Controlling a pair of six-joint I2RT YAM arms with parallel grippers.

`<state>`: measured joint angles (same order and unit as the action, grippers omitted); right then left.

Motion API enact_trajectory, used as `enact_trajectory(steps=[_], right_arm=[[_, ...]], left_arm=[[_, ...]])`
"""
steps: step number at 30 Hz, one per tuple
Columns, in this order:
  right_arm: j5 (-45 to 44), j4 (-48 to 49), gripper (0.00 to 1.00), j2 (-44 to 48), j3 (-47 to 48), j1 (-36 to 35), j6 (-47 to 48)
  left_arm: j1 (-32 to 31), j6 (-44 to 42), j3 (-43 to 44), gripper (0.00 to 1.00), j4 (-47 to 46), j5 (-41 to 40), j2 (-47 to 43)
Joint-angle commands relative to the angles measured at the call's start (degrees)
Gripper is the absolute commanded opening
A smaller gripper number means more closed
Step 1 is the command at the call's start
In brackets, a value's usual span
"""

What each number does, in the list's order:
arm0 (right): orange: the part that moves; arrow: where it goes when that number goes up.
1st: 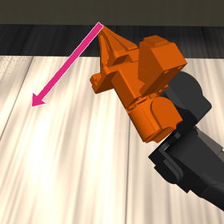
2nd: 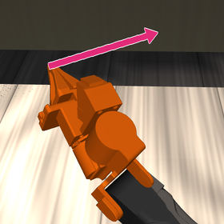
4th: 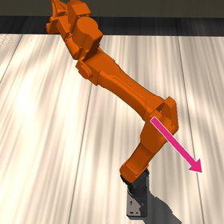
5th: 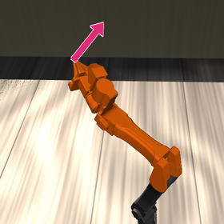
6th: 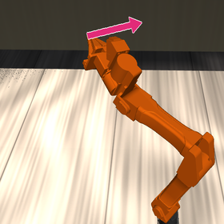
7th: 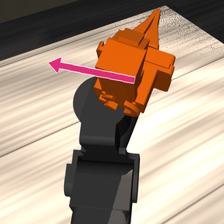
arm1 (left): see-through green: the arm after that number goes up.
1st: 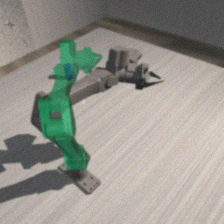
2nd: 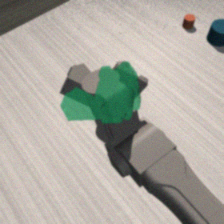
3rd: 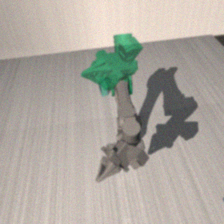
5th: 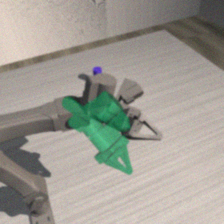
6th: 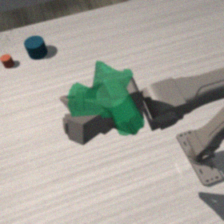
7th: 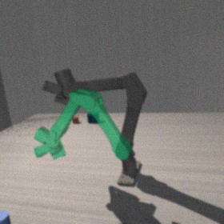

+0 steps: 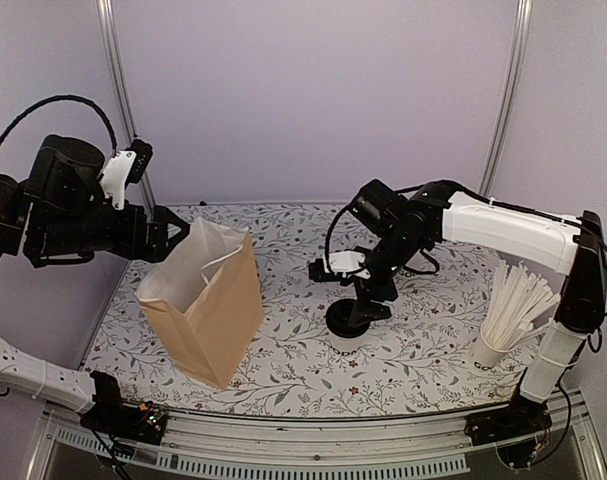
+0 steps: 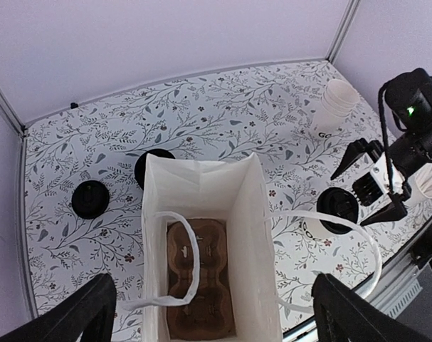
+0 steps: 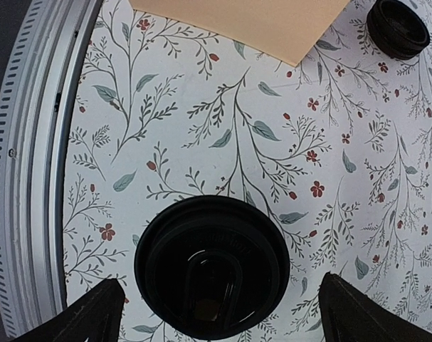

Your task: Pack the takeout coffee

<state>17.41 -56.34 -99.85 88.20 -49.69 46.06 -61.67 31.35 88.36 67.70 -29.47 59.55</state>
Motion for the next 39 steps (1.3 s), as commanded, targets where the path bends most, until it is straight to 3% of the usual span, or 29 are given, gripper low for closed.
enact_trajectory(steps=[1, 10, 22, 28, 39], right_arm=[[-1.71, -1.87, 0.99, -2.65, 2.15, -1.15, -0.79], [-3.29, -2.38, 0.99, -4.88, 2.54, -1.65, -1.65], [-4.47, -3.26, 0.82, -6.46, 2.55, -2.14, -2.29], [-5.19, -3.00, 0.86, -6.25, 1.16, -2.66, -2.42], [-7.47, -2.98, 0.69, -3.50, 0.58, -2.72, -3.64]], left_arm=[[0.84, -0.14, -1.61, 0.98, -1.35, -1.02, 0.30], [1.44, 0.04, -3.71, 0.98, -1.85, -0.87, -0.49], [2.28, -0.63, -4.62, 0.98, -2.49, -0.33, 0.04], [3.07, 0.65, -4.18, 0.98, -1.26, -0.32, -0.22], [4.64, 5.05, -3.16, 0.98, 4.05, 3.02, 0.01]])
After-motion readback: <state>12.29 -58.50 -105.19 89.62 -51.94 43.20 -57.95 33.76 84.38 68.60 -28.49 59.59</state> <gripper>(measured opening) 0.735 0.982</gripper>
